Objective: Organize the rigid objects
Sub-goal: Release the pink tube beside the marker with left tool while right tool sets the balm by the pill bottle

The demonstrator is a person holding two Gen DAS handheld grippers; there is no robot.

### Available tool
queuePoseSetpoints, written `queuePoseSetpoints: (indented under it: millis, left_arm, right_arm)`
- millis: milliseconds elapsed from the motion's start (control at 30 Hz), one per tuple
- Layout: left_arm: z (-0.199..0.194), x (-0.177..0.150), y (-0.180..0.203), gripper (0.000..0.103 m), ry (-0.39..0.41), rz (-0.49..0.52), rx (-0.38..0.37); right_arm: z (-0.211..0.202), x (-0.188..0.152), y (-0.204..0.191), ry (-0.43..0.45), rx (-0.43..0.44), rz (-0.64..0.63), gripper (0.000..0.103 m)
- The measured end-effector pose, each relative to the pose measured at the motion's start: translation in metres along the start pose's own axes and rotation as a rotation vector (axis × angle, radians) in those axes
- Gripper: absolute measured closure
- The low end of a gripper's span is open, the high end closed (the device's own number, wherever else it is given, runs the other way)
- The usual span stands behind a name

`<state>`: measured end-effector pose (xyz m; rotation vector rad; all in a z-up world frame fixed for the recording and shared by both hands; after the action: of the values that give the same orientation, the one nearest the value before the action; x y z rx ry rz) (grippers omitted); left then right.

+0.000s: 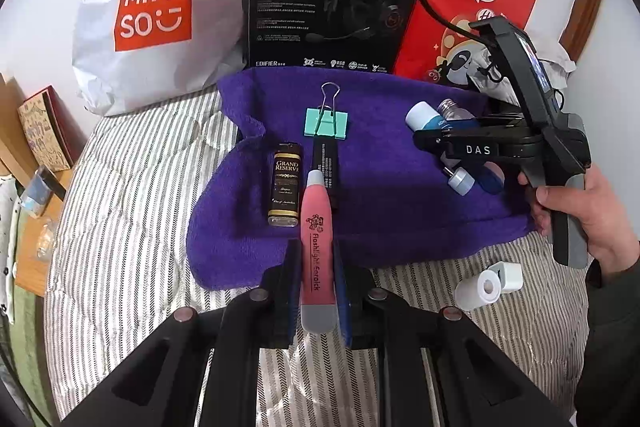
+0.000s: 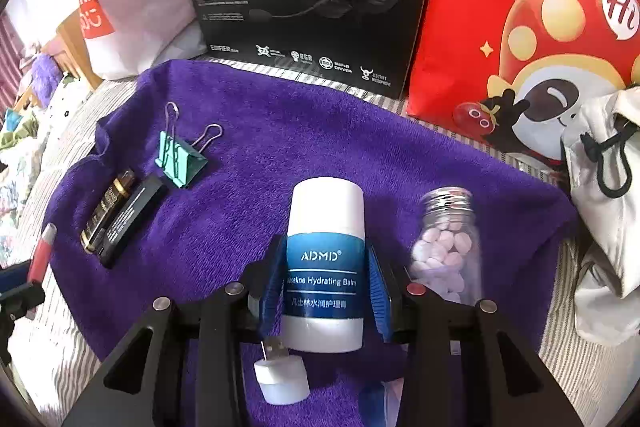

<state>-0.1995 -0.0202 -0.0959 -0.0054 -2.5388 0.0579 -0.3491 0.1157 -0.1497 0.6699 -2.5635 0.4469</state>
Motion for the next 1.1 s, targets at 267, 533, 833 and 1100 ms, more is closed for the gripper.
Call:
queuePoseSetpoints:
  millis: [267, 533, 833, 1100]
  left_arm:
    - [-0.011, 0.01, 0.01, 0.088, 0.029, -0.004, -0.01]
    - [0.01, 0.035, 0.037, 0.088, 0.028, 0.006, -0.073]
    - [0.051, 0.06, 0.074, 0.088, -0.001, 0.073, -0.078]
    - [0.077, 0.052, 0.082, 0.088, -0.062, 0.133, -0.032]
  right_arm:
    - [-0.033, 0.003, -0.003, 0.074, 0.016, 0.025, 0.031]
    - [-0.098, -0.02, -0.014, 0.149, -0.014, 0.002, 0.0]
    - [-0.148, -0.099, 0.014, 0.134, -0.063, 0.11, 0.0]
    - [-0.151, -0.149, 0.032, 0.118, -0.057, 0.224, 0.0]
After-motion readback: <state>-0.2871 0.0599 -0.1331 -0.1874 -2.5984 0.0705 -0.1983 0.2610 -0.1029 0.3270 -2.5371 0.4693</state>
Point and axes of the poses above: each gripper's, at about its wrist camera, not at the fingertips, and z roughly the way its jaws point, y to its right, x to its top, the point moved 7 cm from there along z, roughly the way its jaws point, and after that the axes turned 10 degrees about x, right-handed, at the moved point
